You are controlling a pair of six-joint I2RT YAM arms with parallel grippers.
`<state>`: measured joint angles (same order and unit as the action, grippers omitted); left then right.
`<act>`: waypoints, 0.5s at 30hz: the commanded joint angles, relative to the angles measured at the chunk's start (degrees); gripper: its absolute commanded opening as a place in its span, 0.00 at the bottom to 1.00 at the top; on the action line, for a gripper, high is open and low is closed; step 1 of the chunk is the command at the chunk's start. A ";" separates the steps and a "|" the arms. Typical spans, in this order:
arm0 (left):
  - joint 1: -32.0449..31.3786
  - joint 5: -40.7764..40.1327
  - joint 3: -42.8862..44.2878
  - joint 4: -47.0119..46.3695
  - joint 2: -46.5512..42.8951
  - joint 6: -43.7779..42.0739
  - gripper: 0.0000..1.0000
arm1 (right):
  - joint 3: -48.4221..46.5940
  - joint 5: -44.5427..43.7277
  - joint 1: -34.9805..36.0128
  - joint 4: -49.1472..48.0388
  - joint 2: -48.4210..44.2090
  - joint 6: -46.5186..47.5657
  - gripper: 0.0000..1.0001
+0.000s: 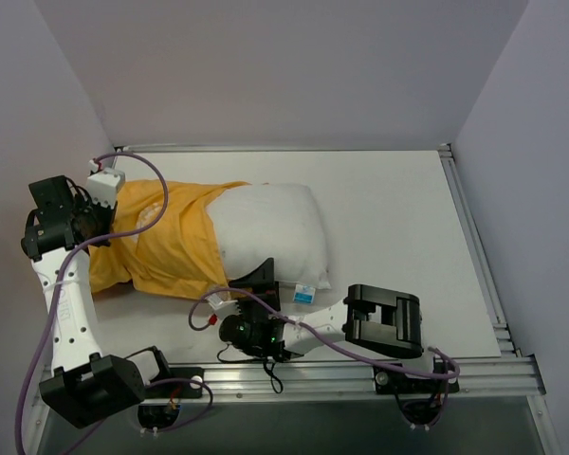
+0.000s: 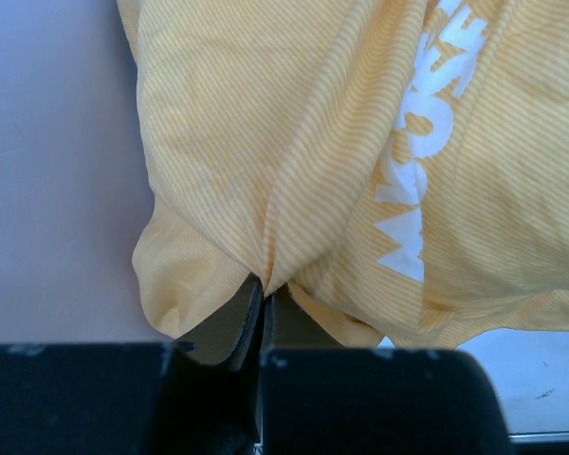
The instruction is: Remove the pillowcase from the pillow
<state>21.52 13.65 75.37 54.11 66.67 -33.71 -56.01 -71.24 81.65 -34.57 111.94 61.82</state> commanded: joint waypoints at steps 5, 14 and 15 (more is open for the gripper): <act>-0.07 -0.38 2.76 -4.89 0.21 -1.09 0.02 | -4.80 6.45 -7.54 5.73 0.03 -6.62 0.93; 0.02 -0.99 2.76 -5.59 1.26 -1.71 0.02 | -9.38 18.06 -13.53 17.60 -6.01 -22.87 0.00; 0.02 -0.99 3.02 -5.50 1.44 -1.62 0.02 | -8.86 18.85 -14.23 17.95 -6.99 -23.76 0.00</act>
<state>21.47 13.50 75.37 53.01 67.81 -34.54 -64.10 -56.03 69.19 -20.88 110.89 45.30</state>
